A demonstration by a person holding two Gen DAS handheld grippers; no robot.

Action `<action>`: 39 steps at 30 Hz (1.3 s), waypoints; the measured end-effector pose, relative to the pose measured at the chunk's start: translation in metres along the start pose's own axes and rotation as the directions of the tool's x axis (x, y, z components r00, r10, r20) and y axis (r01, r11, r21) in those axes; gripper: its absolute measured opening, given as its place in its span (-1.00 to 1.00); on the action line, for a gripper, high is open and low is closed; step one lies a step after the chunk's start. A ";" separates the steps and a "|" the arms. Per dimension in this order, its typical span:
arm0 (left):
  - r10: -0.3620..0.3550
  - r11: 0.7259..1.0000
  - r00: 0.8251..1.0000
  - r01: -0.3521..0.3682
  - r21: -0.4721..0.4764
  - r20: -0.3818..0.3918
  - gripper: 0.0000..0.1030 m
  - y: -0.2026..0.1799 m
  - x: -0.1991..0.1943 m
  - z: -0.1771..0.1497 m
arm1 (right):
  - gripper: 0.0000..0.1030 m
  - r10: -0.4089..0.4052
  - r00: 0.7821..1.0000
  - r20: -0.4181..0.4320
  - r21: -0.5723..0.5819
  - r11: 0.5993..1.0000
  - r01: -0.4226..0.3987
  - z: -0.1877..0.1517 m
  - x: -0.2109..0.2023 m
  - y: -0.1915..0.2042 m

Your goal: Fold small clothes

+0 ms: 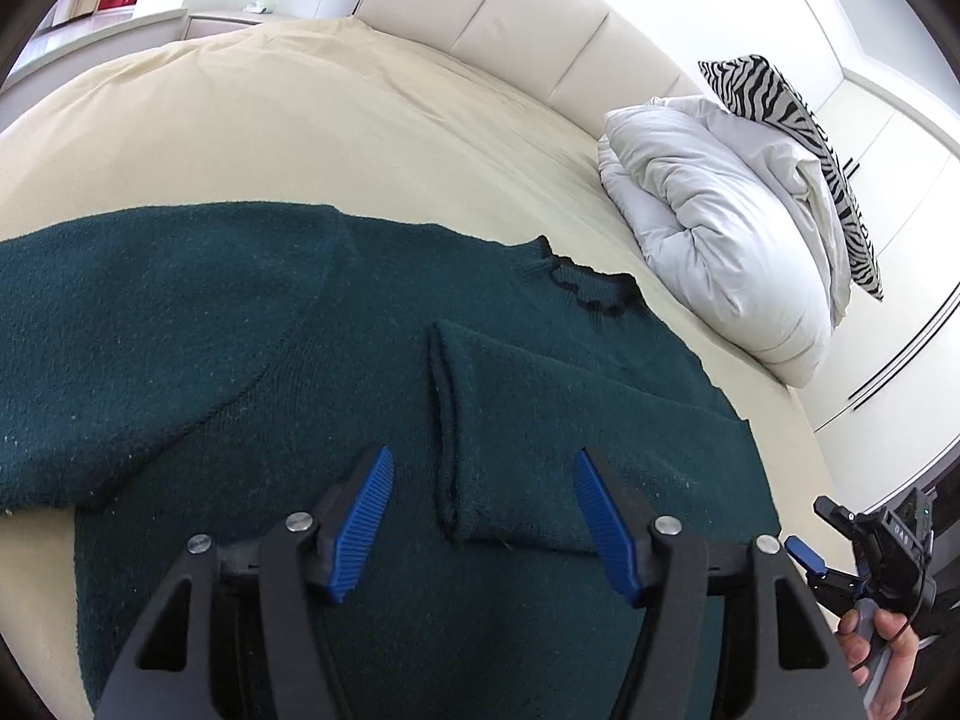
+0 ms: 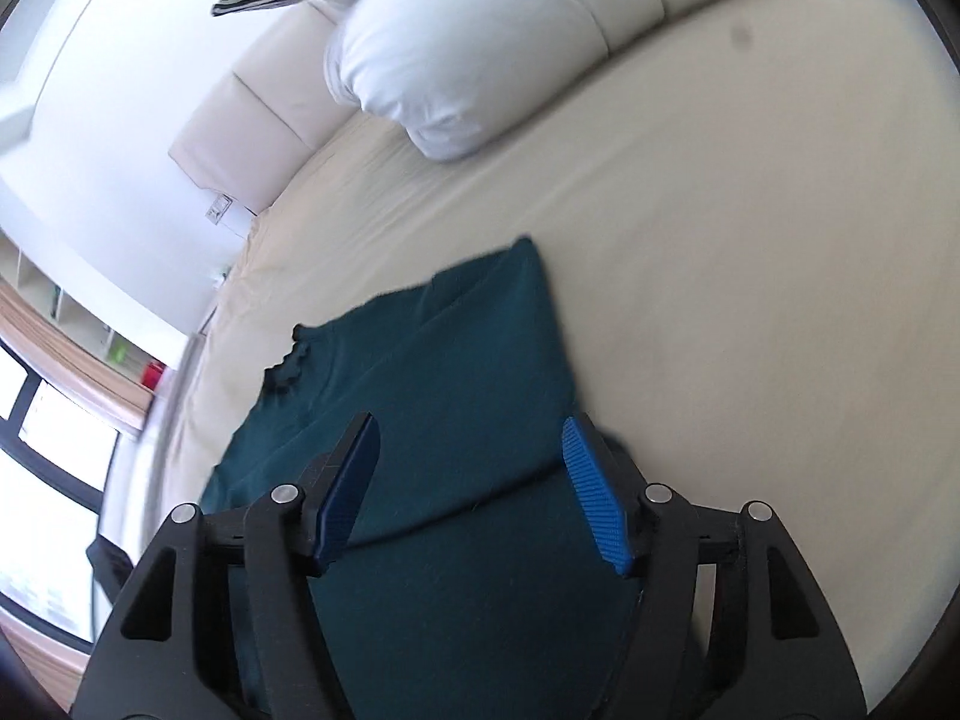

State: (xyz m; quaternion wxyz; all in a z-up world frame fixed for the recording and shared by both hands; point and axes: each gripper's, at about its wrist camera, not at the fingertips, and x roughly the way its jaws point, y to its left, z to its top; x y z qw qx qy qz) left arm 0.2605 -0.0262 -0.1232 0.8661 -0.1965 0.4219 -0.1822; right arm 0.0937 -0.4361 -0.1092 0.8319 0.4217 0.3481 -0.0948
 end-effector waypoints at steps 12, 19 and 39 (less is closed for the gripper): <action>0.035 0.998 0.999 -0.035 0.043 0.005 0.28 -0.001 0.009 -0.006 | -0.37 0.102 0.995 -0.008 0.266 0.959 -0.096 0.006 0.042 -0.057; -0.005 0.999 1.000 0.006 -0.038 0.026 0.27 0.015 -0.020 -0.003 | -0.49 0.092 0.996 -0.022 0.216 0.973 -0.085 -0.006 0.040 -0.051; 0.279 0.624 0.895 0.106 -0.774 0.347 0.31 0.314 -0.279 -0.088 | 0.78 0.214 0.939 0.269 -0.304 0.944 -0.128 -0.106 -0.111 0.127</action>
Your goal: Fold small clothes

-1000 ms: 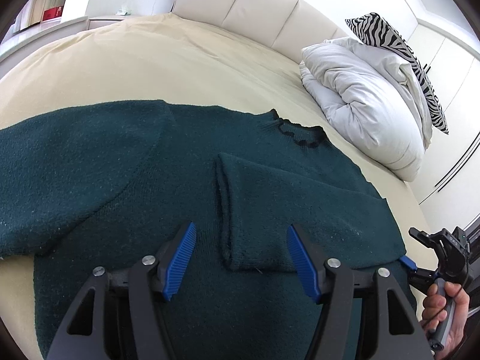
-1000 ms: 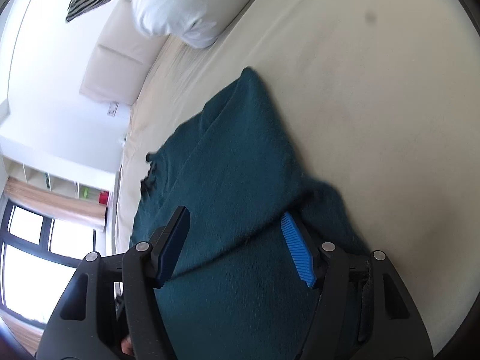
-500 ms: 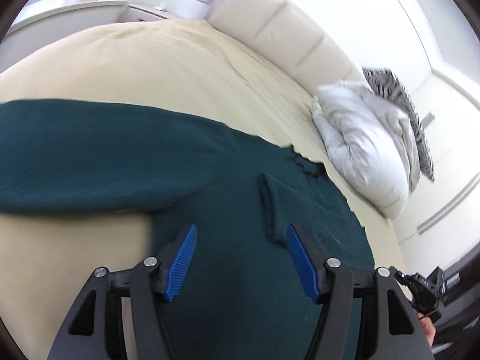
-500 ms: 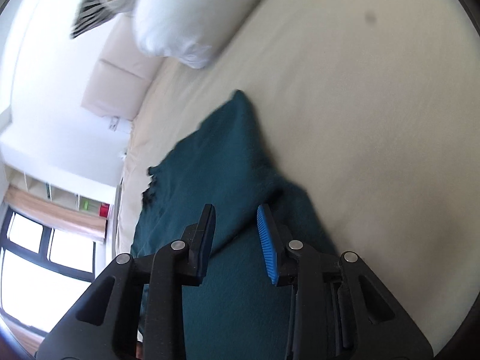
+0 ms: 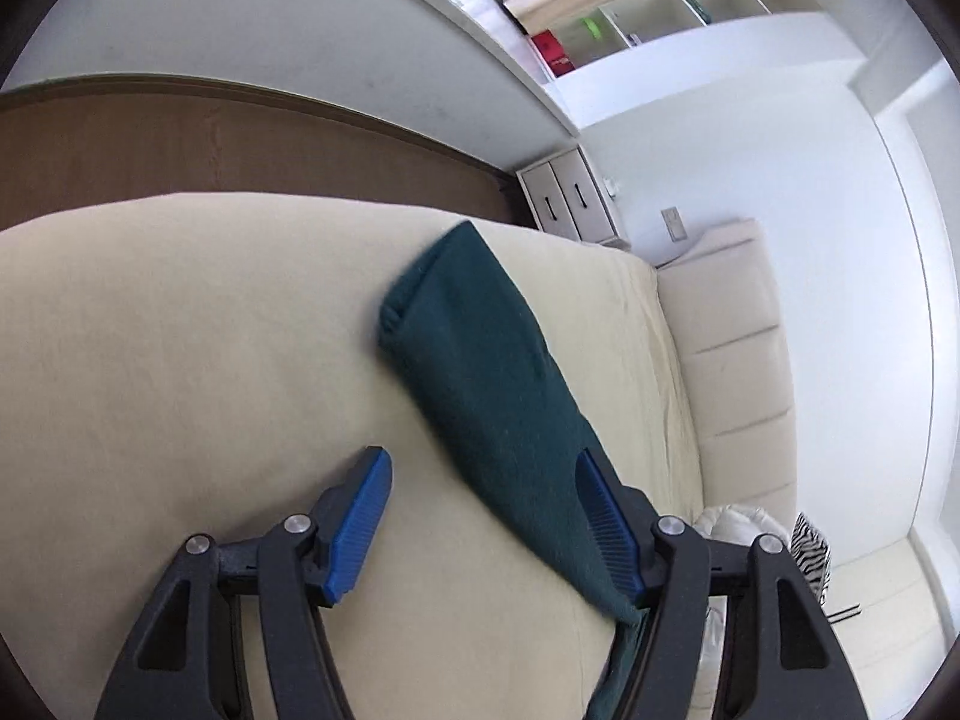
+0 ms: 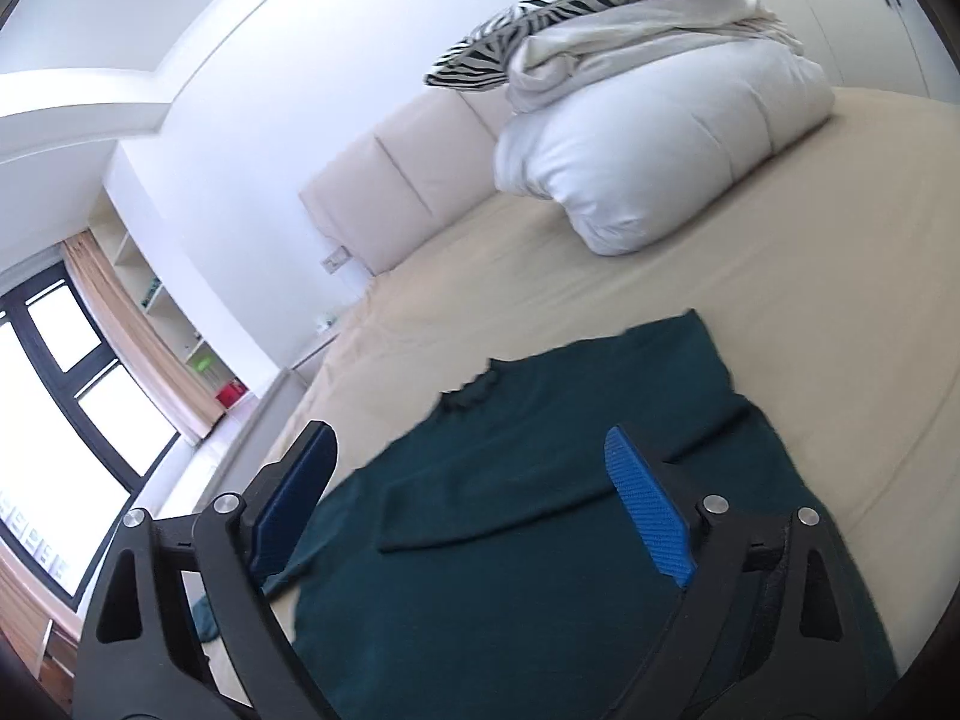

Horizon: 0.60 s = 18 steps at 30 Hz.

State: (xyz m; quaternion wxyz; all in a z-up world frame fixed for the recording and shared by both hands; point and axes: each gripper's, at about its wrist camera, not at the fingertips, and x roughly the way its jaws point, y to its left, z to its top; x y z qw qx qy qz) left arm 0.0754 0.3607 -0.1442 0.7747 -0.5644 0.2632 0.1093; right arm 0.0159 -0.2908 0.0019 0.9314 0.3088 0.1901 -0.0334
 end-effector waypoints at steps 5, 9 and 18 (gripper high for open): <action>0.011 0.999 0.999 -0.009 -0.042 0.045 0.31 0.003 0.017 0.019 | 0.78 -0.034 0.998 0.056 -0.067 0.997 0.038 0.004 -0.010 0.030; 0.042 0.999 0.998 -0.042 -0.019 0.039 -0.35 -0.008 0.039 0.033 | 0.84 -0.088 0.989 0.119 -0.131 0.986 0.103 0.008 -0.028 0.047; 0.009 0.931 0.999 -0.020 0.365 0.030 -0.83 -0.125 0.030 -0.015 | 0.93 -0.115 0.993 0.011 -0.065 0.991 0.115 0.007 -0.025 0.018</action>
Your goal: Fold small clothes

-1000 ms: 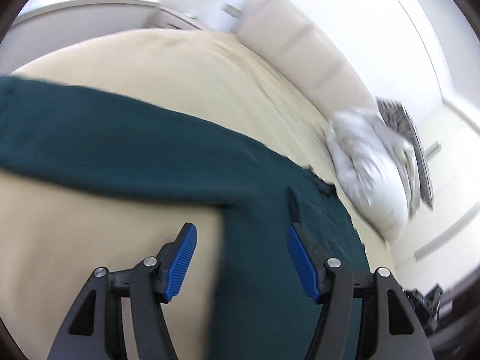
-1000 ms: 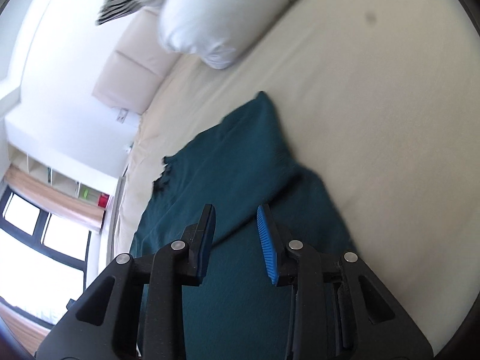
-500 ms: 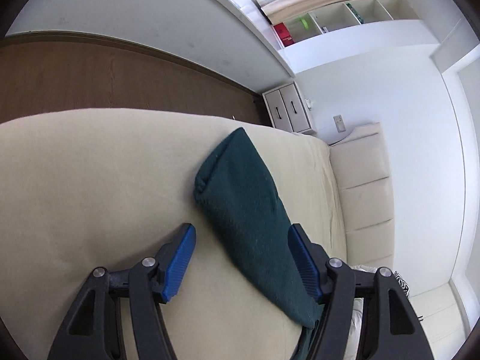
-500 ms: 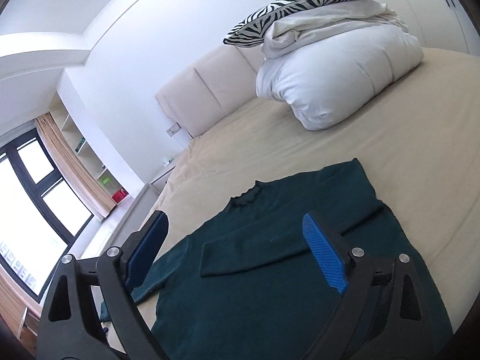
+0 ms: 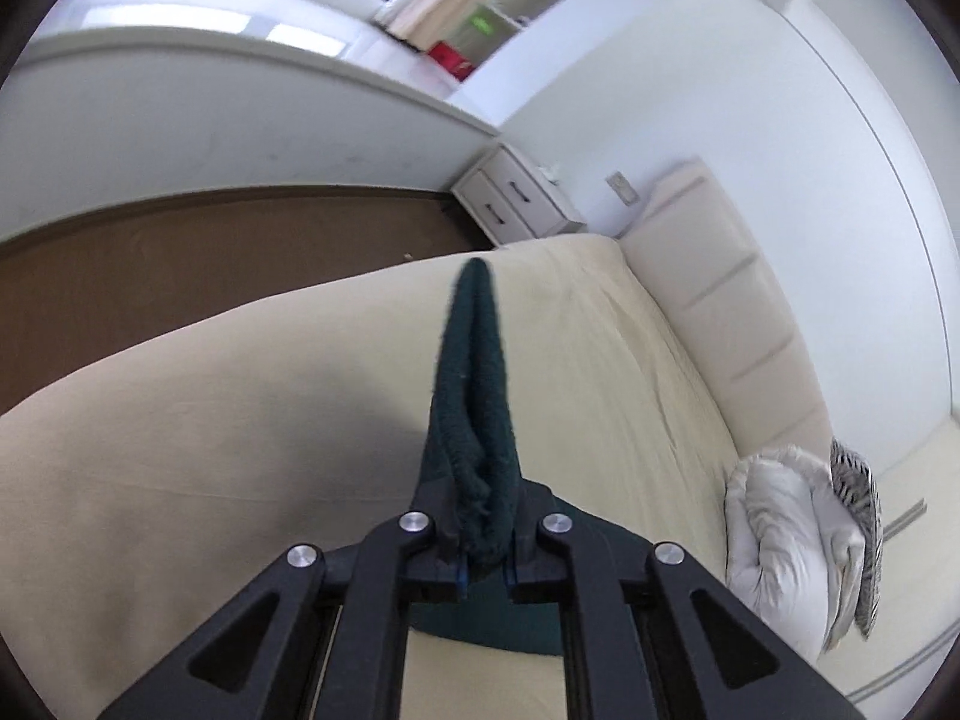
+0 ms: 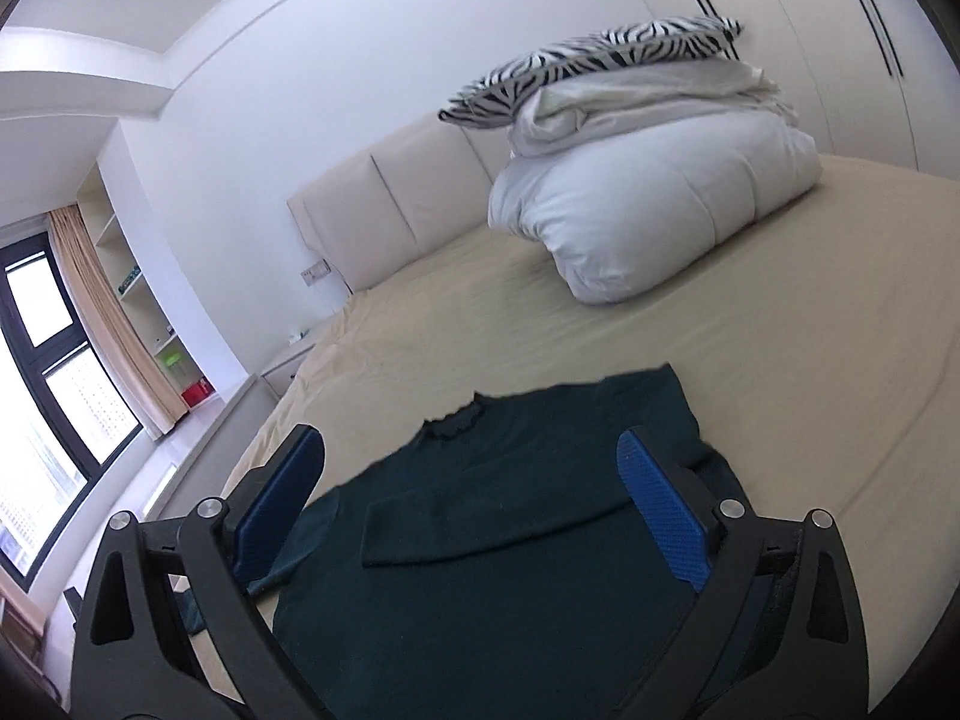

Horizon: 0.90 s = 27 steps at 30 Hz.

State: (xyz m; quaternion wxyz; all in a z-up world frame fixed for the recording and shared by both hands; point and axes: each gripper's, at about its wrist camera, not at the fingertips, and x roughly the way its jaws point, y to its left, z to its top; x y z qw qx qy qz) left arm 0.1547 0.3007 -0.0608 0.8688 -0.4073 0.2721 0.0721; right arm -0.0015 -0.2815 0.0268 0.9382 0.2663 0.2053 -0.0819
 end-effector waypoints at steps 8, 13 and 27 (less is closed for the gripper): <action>-0.109 0.875 0.971 0.196 0.443 -0.214 -0.82 -0.190 0.038 -0.135 | 0.93 -0.041 0.996 -0.078 0.048 0.998 0.045 -0.020 0.005 -0.046; -0.014 0.788 0.900 0.278 0.549 -0.435 -0.27 -0.221 0.081 -0.252 | 0.93 -0.036 0.989 -0.143 0.061 0.997 0.045 -0.031 0.017 -0.065; -0.061 0.892 0.940 0.202 0.405 -0.335 0.34 -0.122 0.026 -0.167 | 0.39 0.223 0.816 -0.534 0.114 0.975 -0.192 -0.084 0.172 0.004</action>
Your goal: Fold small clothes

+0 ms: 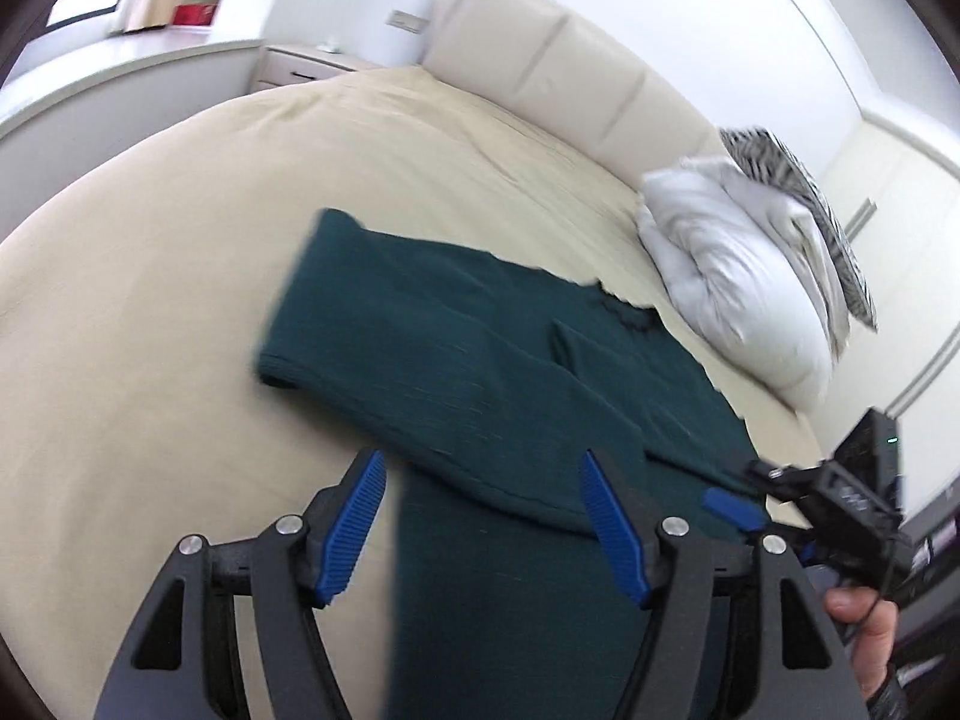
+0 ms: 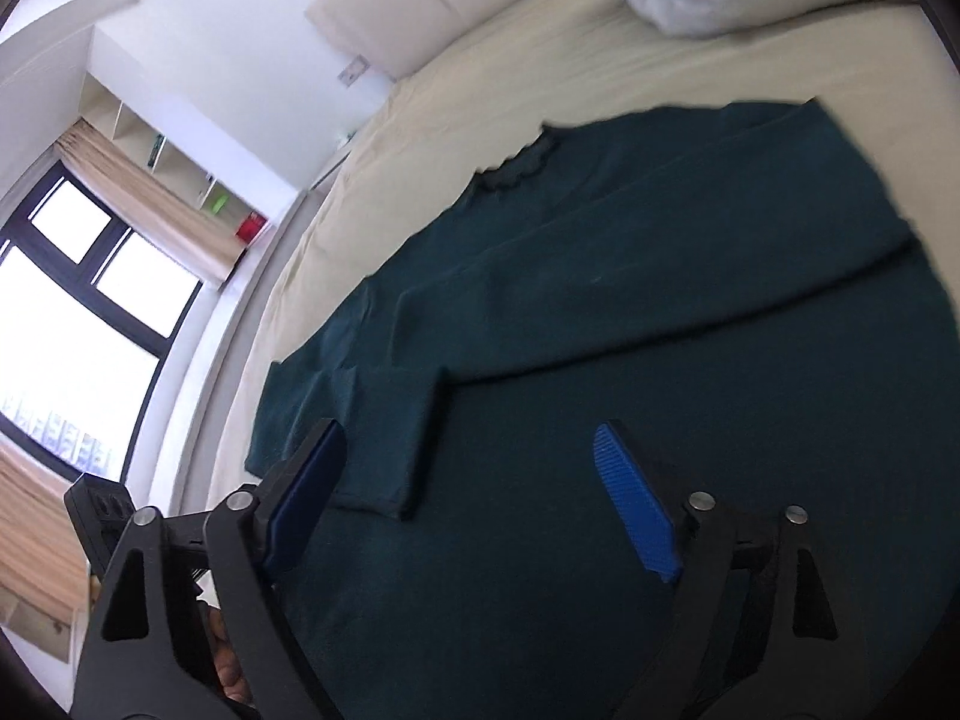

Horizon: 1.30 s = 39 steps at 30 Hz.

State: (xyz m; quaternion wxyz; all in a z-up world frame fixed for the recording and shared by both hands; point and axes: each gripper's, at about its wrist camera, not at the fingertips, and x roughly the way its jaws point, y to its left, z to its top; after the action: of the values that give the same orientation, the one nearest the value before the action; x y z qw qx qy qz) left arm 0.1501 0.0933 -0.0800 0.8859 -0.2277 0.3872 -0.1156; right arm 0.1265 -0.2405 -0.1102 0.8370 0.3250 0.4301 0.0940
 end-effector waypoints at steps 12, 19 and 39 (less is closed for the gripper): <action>-0.001 0.996 1.000 0.002 -0.086 0.015 0.34 0.041 -0.005 0.008 | -0.82 -0.112 0.983 -0.148 -0.121 0.988 0.095 -0.001 0.095 0.045; 0.017 0.996 0.999 -0.014 -0.084 0.041 0.35 0.041 0.002 0.034 | -0.88 -0.174 0.985 0.001 -0.365 0.917 0.162 0.026 0.059 0.094; 0.189 0.980 0.977 -0.183 0.074 -0.094 0.38 0.009 0.127 0.093 | -0.88 -0.261 0.964 0.040 -0.192 0.945 0.264 0.107 0.053 -0.070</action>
State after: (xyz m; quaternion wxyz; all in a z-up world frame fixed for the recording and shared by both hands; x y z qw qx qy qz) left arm 0.3039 0.0816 -0.1091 0.8792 -0.1556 0.4469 -0.0559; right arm 0.2337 -0.3210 -0.1442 0.8730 0.1814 0.4523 0.0213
